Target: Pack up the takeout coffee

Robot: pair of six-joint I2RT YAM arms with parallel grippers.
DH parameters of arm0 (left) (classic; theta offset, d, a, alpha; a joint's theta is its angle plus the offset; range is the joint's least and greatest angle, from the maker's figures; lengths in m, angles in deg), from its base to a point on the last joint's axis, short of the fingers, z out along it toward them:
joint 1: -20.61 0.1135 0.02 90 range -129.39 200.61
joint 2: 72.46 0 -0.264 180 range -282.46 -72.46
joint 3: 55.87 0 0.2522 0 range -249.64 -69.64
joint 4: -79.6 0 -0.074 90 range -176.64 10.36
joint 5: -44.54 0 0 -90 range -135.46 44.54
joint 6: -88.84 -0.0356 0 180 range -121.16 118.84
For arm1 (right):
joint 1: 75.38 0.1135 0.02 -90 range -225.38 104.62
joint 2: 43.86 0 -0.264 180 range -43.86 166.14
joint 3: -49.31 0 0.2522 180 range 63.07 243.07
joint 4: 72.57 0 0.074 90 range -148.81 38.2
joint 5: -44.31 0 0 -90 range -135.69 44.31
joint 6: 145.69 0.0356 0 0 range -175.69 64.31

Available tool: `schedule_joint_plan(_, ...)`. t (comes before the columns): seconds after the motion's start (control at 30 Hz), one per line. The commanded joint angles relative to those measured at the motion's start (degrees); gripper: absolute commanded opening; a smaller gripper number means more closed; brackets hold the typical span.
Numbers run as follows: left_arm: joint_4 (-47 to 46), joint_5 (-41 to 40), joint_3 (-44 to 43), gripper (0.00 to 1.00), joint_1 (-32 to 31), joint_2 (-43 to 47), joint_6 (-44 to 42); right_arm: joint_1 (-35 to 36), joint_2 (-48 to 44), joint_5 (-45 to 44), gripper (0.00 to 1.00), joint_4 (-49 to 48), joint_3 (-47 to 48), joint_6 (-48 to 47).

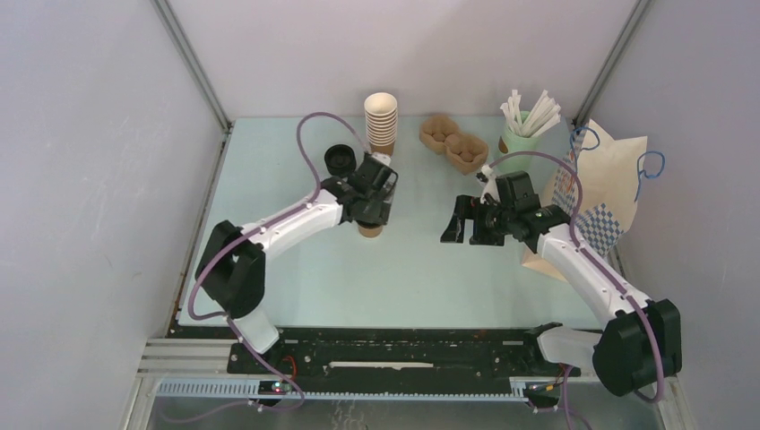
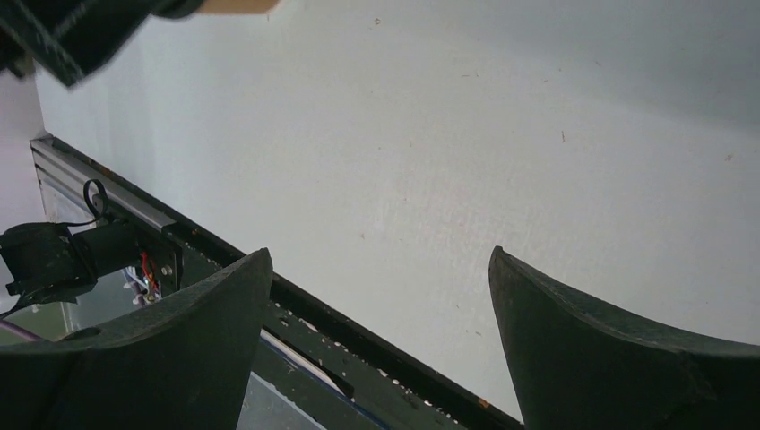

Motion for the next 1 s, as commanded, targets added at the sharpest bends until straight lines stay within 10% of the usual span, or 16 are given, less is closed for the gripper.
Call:
schedule_joint_plan(0.0,-0.3,-3.63,-1.94,0.64,7.5,0.27,-0.99,0.29,-3.52,-1.8,0.99,1.36,0.18,-1.74)
schedule_joint_plan(0.5,-8.29,-1.81,-0.78,0.65,24.93,-2.88,1.03,0.24,-9.22,-2.29,1.0,4.89,1.01,-1.67)
schedule_joint_plan(0.97,-2.52,2.35,-2.75,0.98,24.93,4.9,0.98,0.27,-13.89,-27.44,1.0,26.62,24.93,-5.86)
